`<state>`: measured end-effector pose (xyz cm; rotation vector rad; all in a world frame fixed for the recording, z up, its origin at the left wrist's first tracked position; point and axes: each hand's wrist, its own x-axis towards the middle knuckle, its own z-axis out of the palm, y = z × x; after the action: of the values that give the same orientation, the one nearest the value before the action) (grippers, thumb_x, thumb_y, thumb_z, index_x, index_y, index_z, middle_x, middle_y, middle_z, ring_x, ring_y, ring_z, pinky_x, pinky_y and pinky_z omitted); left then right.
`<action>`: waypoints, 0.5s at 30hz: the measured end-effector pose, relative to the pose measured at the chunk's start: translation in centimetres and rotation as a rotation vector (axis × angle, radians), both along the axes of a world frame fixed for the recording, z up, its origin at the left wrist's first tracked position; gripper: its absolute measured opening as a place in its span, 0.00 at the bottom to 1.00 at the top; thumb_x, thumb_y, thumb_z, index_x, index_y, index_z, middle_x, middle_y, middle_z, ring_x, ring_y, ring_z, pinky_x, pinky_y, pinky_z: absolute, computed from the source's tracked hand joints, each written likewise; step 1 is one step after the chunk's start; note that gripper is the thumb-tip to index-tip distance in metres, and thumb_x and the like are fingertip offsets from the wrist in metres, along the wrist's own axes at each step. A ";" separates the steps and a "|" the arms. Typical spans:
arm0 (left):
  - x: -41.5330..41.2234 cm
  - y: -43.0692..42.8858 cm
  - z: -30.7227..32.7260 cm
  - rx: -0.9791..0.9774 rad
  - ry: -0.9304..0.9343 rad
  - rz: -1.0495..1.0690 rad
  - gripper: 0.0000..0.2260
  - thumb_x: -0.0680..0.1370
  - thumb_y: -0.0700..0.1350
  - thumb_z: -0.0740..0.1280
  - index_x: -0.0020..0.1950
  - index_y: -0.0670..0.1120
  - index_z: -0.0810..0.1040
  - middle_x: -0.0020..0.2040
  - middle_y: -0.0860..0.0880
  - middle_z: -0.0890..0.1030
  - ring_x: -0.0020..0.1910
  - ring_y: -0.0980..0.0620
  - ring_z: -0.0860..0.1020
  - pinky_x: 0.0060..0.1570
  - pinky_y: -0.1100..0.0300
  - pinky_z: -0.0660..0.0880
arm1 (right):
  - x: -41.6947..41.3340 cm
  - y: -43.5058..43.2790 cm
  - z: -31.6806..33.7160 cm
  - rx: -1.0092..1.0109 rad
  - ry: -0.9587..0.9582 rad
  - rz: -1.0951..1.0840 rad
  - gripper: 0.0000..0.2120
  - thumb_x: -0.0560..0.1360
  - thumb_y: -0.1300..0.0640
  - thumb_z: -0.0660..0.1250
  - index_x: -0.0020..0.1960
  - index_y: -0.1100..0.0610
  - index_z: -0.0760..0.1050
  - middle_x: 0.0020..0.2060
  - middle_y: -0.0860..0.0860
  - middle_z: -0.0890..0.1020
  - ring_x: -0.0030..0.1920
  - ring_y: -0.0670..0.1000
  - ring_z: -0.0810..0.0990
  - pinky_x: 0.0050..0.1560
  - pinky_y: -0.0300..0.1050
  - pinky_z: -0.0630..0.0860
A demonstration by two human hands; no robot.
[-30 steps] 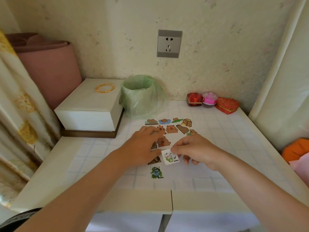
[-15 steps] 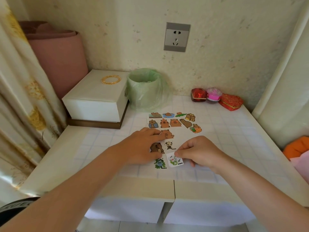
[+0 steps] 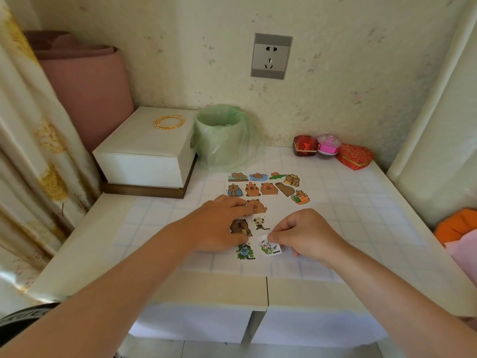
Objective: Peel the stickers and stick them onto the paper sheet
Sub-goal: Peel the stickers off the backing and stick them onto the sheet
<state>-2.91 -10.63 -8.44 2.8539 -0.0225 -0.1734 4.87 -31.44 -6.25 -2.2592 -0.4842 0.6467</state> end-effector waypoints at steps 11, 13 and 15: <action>0.1 -0.1 0.1 0.008 0.008 -0.002 0.30 0.78 0.60 0.65 0.78 0.59 0.60 0.78 0.58 0.58 0.75 0.55 0.55 0.72 0.55 0.58 | 0.3 0.3 -0.3 0.003 -0.027 -0.024 0.03 0.70 0.54 0.78 0.39 0.52 0.85 0.29 0.47 0.85 0.23 0.46 0.72 0.28 0.35 0.71; 0.0 -0.1 0.1 0.008 0.007 -0.005 0.30 0.78 0.60 0.65 0.78 0.59 0.60 0.78 0.58 0.58 0.75 0.55 0.55 0.72 0.55 0.58 | 0.3 0.3 -0.4 0.004 -0.042 -0.021 0.03 0.70 0.54 0.78 0.39 0.52 0.85 0.27 0.46 0.83 0.22 0.45 0.72 0.26 0.33 0.69; 0.0 -0.1 0.1 0.011 0.005 -0.007 0.30 0.78 0.60 0.65 0.78 0.59 0.60 0.78 0.58 0.58 0.75 0.55 0.55 0.72 0.55 0.58 | 0.3 0.3 -0.5 0.009 -0.050 -0.017 0.03 0.71 0.54 0.78 0.39 0.52 0.86 0.26 0.45 0.82 0.20 0.42 0.71 0.24 0.32 0.67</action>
<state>-2.95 -10.73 -8.34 2.8648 -0.0309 -0.1830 5.18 -31.11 -6.70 -2.2734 -0.4911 0.5798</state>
